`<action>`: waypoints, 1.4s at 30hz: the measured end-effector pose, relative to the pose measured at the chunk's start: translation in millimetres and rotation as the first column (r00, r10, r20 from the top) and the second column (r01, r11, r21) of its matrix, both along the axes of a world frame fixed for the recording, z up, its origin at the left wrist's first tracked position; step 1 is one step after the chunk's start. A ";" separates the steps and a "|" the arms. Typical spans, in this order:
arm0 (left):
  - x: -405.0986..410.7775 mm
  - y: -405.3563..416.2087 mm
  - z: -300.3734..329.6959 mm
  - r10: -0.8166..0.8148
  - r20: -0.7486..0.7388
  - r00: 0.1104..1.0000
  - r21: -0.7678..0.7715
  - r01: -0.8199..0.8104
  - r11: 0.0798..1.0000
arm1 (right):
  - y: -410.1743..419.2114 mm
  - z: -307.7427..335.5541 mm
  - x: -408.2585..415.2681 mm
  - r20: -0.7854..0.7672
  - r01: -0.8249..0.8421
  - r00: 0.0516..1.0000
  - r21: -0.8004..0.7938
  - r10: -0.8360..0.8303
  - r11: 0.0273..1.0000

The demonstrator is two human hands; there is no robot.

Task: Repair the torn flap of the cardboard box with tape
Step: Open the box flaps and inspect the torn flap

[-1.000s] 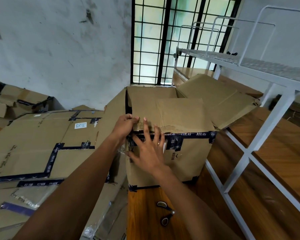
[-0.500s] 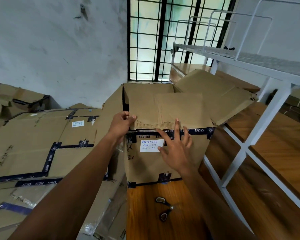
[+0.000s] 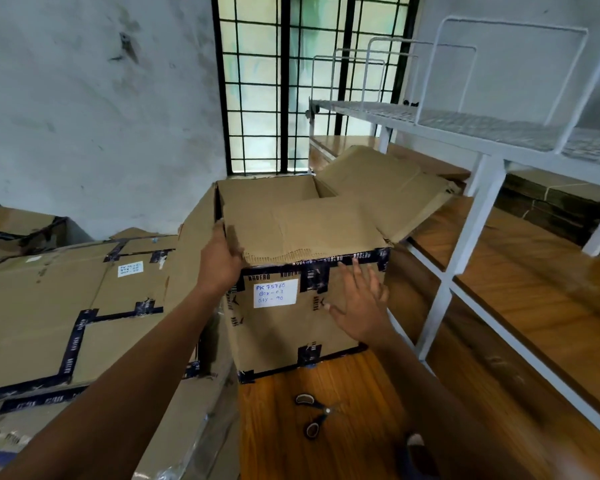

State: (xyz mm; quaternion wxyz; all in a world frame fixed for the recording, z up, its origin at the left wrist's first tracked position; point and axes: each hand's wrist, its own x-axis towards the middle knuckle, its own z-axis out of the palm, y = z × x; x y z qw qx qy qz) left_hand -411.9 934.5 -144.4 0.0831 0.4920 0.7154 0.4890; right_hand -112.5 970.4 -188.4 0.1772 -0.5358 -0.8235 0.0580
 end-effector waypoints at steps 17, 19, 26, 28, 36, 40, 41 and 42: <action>2.5 -12.3 6.1 -0.176 -0.428 0.886 -0.241 0.076 0.968 | 32.4 16.6 -13.1 0.185 -0.099 0.978 0.021 0.094 0.995; 1.0 -15.4 7.1 -0.155 -0.469 0.870 -0.220 0.055 0.974 | 33.1 12.4 -14.1 0.177 -0.085 0.981 0.047 0.076 0.995; 6.3 -19.7 8.5 0.023 -0.489 0.872 -0.042 -0.050 0.998 | 35.3 -5.4 -11.1 0.202 -0.076 0.978 0.107 0.053 0.991; 6.1 -18.0 13.1 0.030 -0.477 0.879 0.008 -0.030 1.000 | 37.2 -6.9 -9.8 0.211 -0.081 0.976 0.100 0.058 0.992; 14.6 -4.4 54.4 0.028 -0.657 0.753 0.153 0.096 0.984 | 41.0 -19.7 -12.1 0.194 -0.084 0.979 0.120 0.059 0.989; 16.4 -0.2 70.7 0.022 -0.746 0.665 0.146 0.132 0.980 | 40.5 -22.2 -14.3 0.190 -0.081 0.980 0.135 0.055 0.987; 14.9 0.8 70.4 0.021 -0.753 0.658 0.138 0.127 0.982 | 40.8 -22.7 -14.2 0.191 -0.080 0.980 0.140 0.052 0.987; 13.1 1.1 68.4 0.019 -0.752 0.659 0.130 0.120 0.984 | 41.2 -23.2 -14.0 0.194 -0.080 0.980 0.143 0.051 0.987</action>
